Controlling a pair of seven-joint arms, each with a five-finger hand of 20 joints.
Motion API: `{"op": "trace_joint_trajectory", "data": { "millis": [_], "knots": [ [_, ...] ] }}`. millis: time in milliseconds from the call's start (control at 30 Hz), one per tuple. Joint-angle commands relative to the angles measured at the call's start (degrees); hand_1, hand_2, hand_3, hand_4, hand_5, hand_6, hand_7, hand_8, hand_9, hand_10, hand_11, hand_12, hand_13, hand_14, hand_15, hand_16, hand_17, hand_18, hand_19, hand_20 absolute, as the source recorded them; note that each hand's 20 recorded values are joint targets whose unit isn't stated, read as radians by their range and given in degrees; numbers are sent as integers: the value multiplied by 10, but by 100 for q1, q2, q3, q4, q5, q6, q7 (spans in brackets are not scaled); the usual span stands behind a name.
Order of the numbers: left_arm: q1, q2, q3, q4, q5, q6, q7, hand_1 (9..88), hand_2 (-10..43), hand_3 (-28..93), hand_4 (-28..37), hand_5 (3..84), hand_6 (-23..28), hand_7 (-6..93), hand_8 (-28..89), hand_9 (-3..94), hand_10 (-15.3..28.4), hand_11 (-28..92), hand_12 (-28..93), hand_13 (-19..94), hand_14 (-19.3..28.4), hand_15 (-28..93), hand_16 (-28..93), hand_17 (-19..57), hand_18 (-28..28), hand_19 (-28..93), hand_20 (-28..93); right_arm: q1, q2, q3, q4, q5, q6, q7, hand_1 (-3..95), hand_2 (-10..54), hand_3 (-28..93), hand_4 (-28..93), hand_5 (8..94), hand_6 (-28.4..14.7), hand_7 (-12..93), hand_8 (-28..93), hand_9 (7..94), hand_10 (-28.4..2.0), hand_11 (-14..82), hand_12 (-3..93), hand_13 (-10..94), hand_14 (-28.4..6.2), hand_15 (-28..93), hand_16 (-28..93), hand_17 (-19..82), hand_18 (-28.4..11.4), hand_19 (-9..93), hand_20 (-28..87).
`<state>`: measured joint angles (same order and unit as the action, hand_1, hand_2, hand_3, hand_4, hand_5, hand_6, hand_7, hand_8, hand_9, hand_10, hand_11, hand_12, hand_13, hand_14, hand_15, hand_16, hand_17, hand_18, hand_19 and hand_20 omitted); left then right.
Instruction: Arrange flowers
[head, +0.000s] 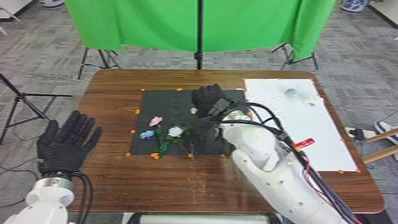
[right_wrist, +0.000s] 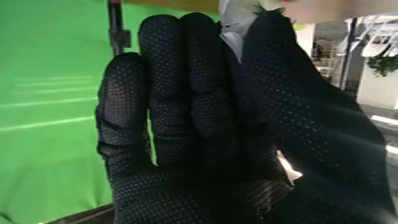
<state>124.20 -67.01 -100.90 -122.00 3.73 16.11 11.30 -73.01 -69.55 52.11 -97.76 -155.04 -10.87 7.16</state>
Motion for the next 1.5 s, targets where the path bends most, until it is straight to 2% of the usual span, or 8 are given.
{"op": "trace_joint_trajectory", "data": {
  "millis": [33, 167, 333, 867, 933, 1000, 1367, 1500],
  "knots": [
    [74, -4, -61, 19, 35, 3, -104, 295, 132, 736, -283, 487, 89, 173, -87, 420, 151, 260, 148, 317, 153, 425, -44, -40, 150, 341, 182, -251, 345, -82, -200, 87, -216, 108, 612, -95, 666, -283, 723, -12, 383, 89, 816, -109, 105, 427, 671, -69, 379, 408, 317, -220, 800, 361],
    [93, -2, -76, 15, -7, 21, -97, 295, 131, 735, -283, 487, 89, 173, -88, 419, 152, 259, 147, 317, 153, 426, -44, -40, 150, 342, 182, -317, 355, -128, -272, 34, -174, 55, 612, -95, 667, -283, 722, -13, 384, 87, 814, -111, 103, 424, 669, -71, 379, 406, 317, -220, 800, 361],
    [48, 34, -59, 2, -24, -114, -138, 295, 131, 738, -282, 486, 89, 174, -88, 419, 151, 261, 147, 316, 153, 426, -44, -40, 150, 341, 181, -366, 378, -187, -342, 143, -299, 143, 605, -95, 670, -283, 721, -15, 374, 74, 810, -112, 103, 421, 665, -73, 380, 401, 316, -221, 800, 360],
    [82, -18, -76, 20, -75, -76, -169, 299, 120, 741, -281, 483, 88, 173, -87, 418, 150, 258, 148, 315, 152, 423, -43, -39, 150, 339, 180, -547, 285, -52, -591, 382, -794, 259, 586, -95, 664, -283, 686, -31, 281, 22, 776, -128, 114, 371, 643, -92, 408, 361, 306, -226, 800, 343],
    [68, 9, -91, 15, -114, 10, -170, 301, 119, 739, -281, 484, 89, 173, -87, 418, 150, 258, 148, 315, 152, 423, -43, -40, 150, 339, 180, -552, 290, -51, -648, 340, -874, 227, 591, -95, 658, -282, 684, -32, 274, 18, 774, -128, 115, 366, 641, -92, 408, 361, 305, -226, 799, 342],
    [41, 55, -116, -19, -178, 242, -134, 302, 120, 737, -282, 485, 89, 173, -87, 418, 151, 259, 149, 317, 153, 426, -42, -40, 152, 360, 192, -548, 290, -40, -717, 431, -1020, 236, 616, -95, 652, -280, 681, -30, 269, 17, 781, -124, 93, 378, 641, -84, 398, 375, 303, -225, 799, 342],
    [106, 38, -155, -48, -295, 282, -36, 304, 126, 736, -283, 495, 91, 181, -90, 426, 153, 271, 147, 323, 156, 445, -47, -42, 156, 384, 211, -648, 378, 53, -1240, 590, -1417, 72, 620, -95, 670, -282, 664, -23, 226, -4, 766, -128, 84, 376, 636, -84, 384, 390, 294, -226, 777, 331],
    [64, 36, -148, -25, -273, 266, -54, 304, 126, 736, -283, 496, 91, 181, -91, 427, 153, 272, 146, 324, 156, 445, -48, -43, 156, 382, 210, -624, 364, -10, -1177, 540, -1229, 101, 588, -95, 689, -283, 647, -22, 212, -107, 717, -140, 160, 295, 626, -93, 396, 369, 289, -230, 777, 324]
  ]
}}
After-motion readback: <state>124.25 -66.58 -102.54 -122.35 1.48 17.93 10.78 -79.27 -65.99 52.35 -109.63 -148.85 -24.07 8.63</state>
